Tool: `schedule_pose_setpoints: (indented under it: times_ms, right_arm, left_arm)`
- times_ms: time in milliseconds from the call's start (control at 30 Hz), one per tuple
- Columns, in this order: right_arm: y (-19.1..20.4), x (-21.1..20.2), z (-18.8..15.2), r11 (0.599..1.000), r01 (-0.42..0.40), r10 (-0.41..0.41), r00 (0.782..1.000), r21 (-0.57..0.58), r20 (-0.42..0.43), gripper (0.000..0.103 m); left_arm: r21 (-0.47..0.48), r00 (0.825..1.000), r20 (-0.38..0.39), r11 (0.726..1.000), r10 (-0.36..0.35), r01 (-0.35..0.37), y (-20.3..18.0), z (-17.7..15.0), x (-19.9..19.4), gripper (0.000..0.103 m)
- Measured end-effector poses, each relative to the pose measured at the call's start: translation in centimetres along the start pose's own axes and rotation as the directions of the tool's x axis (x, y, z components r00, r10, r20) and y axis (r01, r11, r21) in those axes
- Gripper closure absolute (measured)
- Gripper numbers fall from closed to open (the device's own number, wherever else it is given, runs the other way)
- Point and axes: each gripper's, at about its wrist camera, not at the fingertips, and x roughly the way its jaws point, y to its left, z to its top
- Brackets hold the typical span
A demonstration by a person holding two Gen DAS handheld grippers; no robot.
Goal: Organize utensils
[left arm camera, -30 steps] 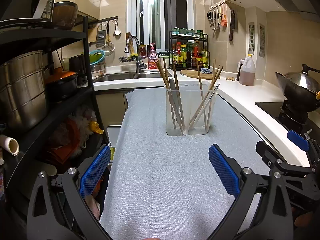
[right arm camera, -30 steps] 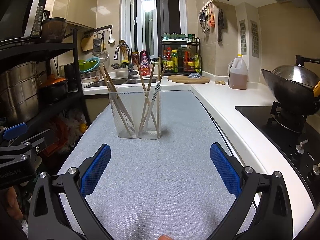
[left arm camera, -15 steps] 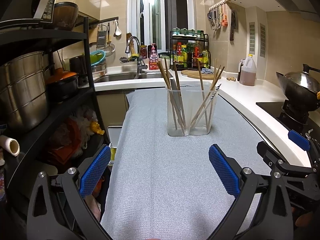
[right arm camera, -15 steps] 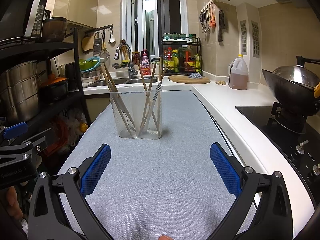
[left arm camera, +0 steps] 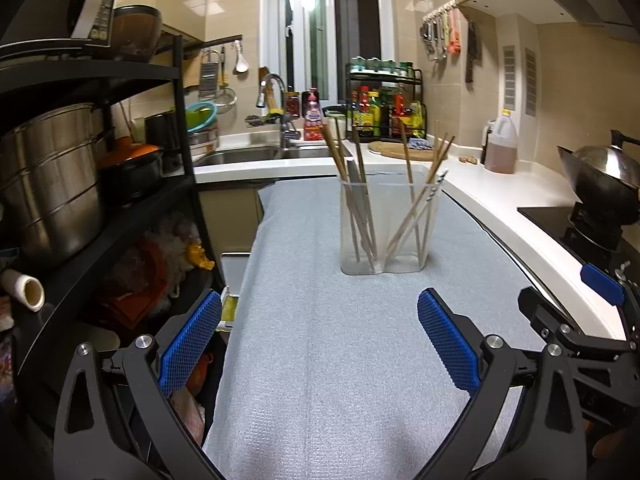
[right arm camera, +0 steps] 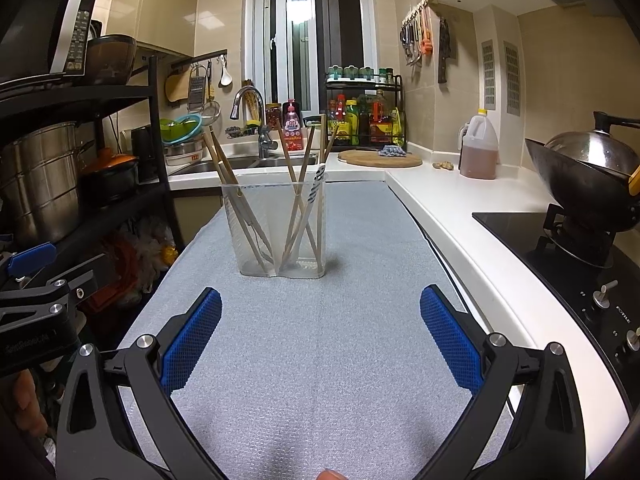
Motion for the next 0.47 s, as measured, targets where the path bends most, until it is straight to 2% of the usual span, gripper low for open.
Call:
schedule_pose_setpoints:
  times_ms: [467]
  right_arm:
    - [0.01, 0.04, -0.16, 1.0, -0.001, 0.001, 1.0, 0.001, -0.002, 0.005]
  left_arm:
    - [0.009, 1.0, 0.004, 1.0, 0.003, -0.003, -0.13, -0.02, -0.04, 0.008]
